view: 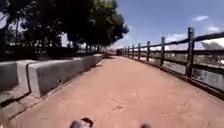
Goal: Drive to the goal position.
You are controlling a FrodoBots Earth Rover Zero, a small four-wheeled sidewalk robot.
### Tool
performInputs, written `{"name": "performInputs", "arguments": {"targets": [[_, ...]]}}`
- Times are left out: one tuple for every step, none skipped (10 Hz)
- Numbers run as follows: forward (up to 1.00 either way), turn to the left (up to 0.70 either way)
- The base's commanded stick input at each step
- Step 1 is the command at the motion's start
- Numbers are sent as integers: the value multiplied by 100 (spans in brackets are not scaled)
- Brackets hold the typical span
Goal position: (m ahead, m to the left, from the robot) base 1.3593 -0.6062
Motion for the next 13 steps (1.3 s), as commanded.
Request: {"name": "performInputs", "arguments": {"targets": [[70, 0], [70, 0], [70, 0], [70, 0], [70, 0], [70, 0], [70, 0], [70, 0], [70, 0], [70, -19], [70, -34], [70, -29], [70, -24]]}}
